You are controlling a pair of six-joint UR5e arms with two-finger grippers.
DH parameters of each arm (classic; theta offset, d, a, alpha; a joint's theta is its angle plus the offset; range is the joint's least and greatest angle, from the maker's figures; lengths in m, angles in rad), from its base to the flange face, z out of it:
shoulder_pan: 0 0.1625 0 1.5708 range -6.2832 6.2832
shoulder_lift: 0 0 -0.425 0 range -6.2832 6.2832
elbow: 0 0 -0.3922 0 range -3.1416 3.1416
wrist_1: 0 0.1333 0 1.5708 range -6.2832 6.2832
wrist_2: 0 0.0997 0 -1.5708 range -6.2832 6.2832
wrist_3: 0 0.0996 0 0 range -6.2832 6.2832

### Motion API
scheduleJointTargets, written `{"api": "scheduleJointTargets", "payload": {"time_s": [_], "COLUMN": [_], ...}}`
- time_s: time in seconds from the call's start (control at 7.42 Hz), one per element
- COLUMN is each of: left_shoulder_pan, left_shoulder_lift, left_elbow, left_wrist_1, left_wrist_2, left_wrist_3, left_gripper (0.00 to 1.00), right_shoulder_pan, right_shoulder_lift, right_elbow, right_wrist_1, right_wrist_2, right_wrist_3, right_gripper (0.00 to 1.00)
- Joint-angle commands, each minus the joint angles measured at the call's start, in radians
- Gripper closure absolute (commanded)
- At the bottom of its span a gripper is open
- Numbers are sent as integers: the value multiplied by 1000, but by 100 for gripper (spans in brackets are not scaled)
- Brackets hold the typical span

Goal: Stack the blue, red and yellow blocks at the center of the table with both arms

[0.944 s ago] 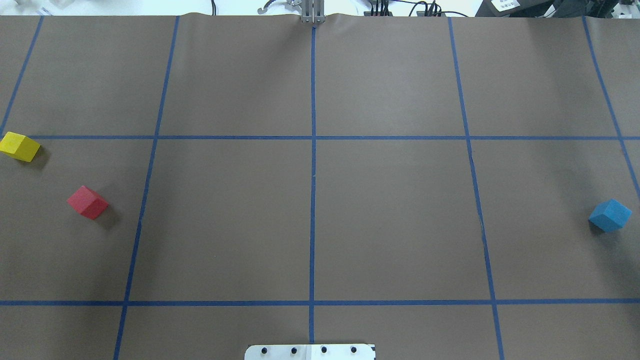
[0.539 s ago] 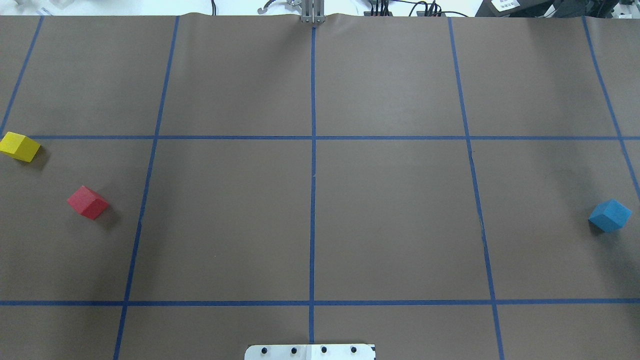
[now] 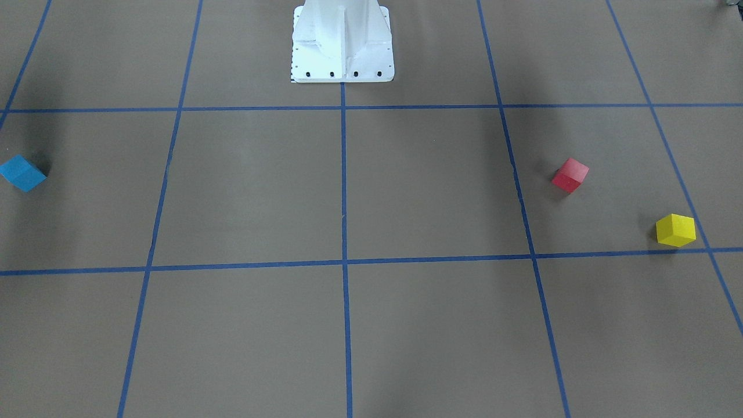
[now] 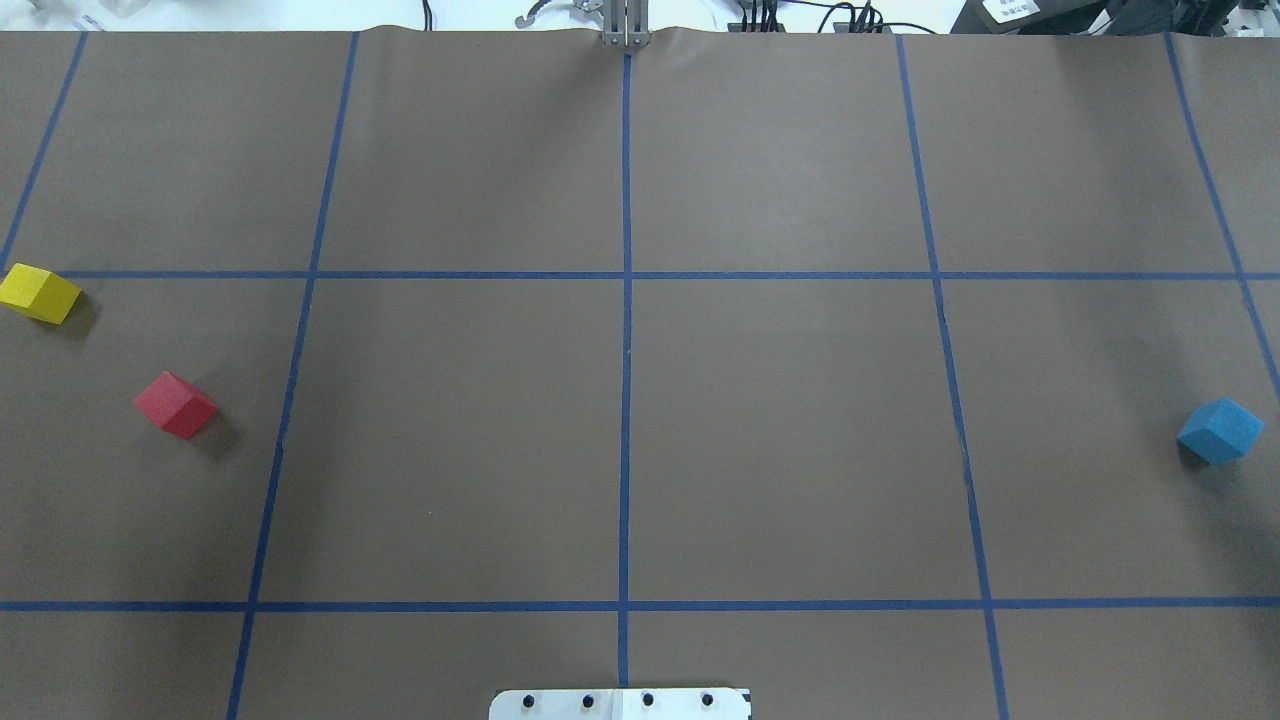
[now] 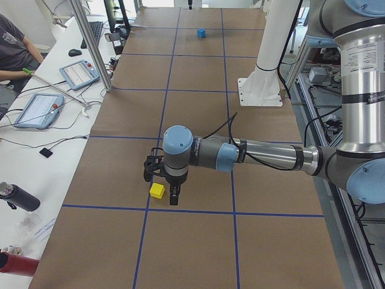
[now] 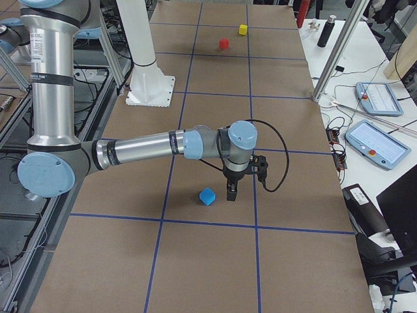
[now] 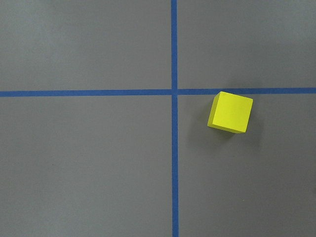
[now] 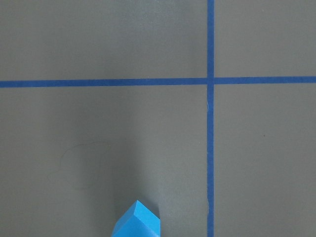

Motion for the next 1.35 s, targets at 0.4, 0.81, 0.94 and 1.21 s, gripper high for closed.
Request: {"api": "scheduleJointTargets", "payload": {"time_s": [0.4, 0.81, 0.94, 1.21], "left_shoulder_pan": [-1, 0, -1, 0], "left_shoulder_lift": [7, 13, 15, 15], "left_elbow": [-30, -37, -48, -46], "left_wrist_1": [0, 0, 2, 2], "left_wrist_2": [-44, -53, -68, -84], "left_wrist_3": [-7, -5, -7, -7], "left_gripper": [0, 0, 0, 0], "right_shoulder_pan": [-4, -40, -97, -185], "right_shoulder_lift": [-21, -56, -74, -113], "right_elbow": [3, -62, -66, -89], "right_wrist_1": [0, 216, 327, 505], "right_wrist_2": [37, 38, 32, 20], "right_wrist_3": [0, 250, 440, 732], "right_gripper": [0, 1, 1, 1]}}
